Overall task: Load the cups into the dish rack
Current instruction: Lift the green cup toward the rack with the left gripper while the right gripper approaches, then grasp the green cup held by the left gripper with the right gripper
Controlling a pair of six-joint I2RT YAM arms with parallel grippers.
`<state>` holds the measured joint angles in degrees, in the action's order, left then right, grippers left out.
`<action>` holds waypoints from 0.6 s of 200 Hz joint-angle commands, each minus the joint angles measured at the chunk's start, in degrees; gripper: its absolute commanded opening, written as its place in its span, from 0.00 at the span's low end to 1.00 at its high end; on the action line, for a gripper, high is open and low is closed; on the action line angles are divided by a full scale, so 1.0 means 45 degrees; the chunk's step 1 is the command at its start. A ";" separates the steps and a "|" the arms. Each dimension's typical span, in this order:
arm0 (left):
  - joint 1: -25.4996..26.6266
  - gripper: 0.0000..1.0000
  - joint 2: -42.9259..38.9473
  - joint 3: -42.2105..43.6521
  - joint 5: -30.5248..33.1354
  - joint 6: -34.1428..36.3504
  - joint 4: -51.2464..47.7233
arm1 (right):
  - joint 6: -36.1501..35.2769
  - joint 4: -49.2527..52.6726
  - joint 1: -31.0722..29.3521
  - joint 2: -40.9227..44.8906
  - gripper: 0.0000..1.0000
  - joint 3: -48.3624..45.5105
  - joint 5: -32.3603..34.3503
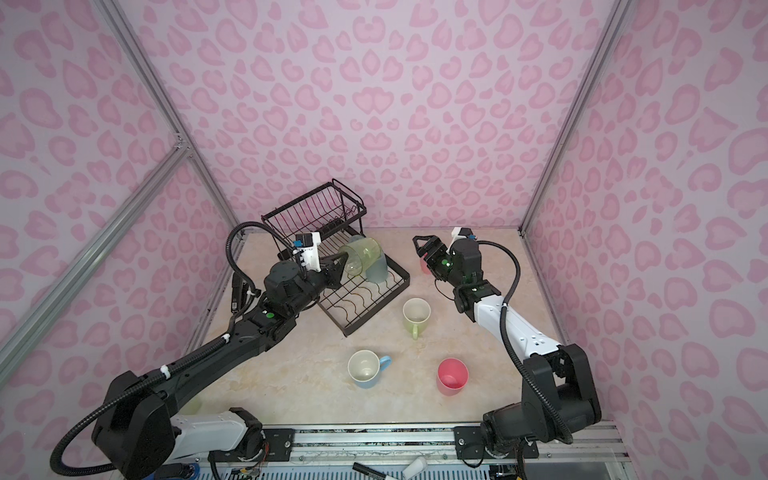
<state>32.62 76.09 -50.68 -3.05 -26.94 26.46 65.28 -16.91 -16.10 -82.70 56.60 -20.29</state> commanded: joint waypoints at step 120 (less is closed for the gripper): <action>0.0304 0.11 0.4647 -0.3222 -0.1819 0.0533 0.3977 | 0.4462 -0.2374 0.0114 -0.0880 0.90 0.0865 -0.1578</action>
<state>33.93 94.74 -63.00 -9.23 -25.06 39.11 82.19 -23.68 -15.64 -85.60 60.58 -25.76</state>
